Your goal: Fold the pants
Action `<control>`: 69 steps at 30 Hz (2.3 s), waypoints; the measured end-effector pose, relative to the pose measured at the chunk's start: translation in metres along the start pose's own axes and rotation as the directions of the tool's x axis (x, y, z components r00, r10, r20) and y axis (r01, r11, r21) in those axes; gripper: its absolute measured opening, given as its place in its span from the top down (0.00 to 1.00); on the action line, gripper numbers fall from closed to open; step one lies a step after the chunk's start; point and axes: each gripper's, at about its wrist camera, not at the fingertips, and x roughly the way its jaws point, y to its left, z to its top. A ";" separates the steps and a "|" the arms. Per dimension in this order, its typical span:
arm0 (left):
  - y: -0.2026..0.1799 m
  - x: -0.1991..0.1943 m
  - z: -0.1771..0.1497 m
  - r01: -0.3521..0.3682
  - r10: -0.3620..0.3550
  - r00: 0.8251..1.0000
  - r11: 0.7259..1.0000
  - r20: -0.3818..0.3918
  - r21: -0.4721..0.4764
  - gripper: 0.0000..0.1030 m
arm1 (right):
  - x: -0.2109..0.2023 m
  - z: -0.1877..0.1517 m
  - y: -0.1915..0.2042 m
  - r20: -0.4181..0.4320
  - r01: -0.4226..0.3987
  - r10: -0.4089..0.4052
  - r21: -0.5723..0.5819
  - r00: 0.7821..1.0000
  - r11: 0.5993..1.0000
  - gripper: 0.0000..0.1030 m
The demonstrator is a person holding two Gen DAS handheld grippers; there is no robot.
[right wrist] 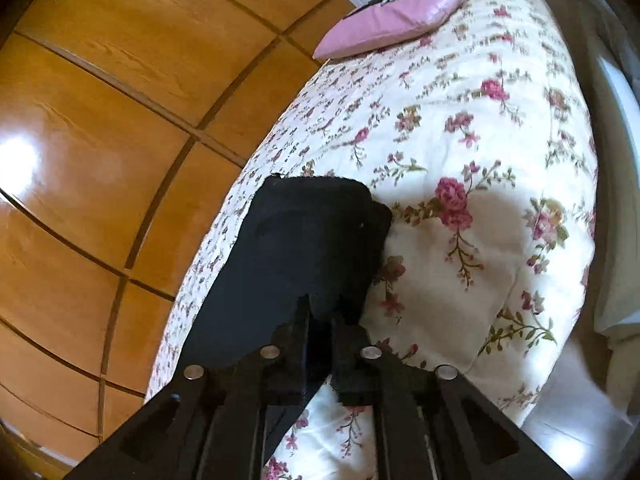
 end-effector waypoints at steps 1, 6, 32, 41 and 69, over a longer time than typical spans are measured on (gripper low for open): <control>0.002 -0.004 0.002 0.003 -0.003 1.000 1.000 0.013 -0.006 0.82 | -0.007 0.002 0.006 0.027 0.035 -0.035 -0.024 0.999 0.999 0.86; 0.016 -0.026 0.023 -0.025 0.032 0.994 0.997 0.102 -0.067 0.75 | -0.052 -0.002 0.041 0.241 0.146 -0.111 -0.134 0.964 0.980 0.66; 0.113 -0.014 0.047 -0.238 0.267 0.943 0.958 0.198 -0.160 0.73 | 0.052 -0.245 0.295 -0.618 -0.639 0.253 -0.548 0.744 0.539 0.66; 0.119 -0.017 0.043 -0.170 0.211 0.950 0.968 0.232 -0.182 0.73 | 0.150 -0.318 0.377 -0.805 -0.713 0.098 -0.454 0.586 0.535 0.60; 0.084 0.014 0.108 -0.350 0.356 0.929 0.934 0.097 -0.072 0.73 | 0.110 -0.265 0.321 -0.578 -0.538 0.095 -0.669 0.810 0.513 0.91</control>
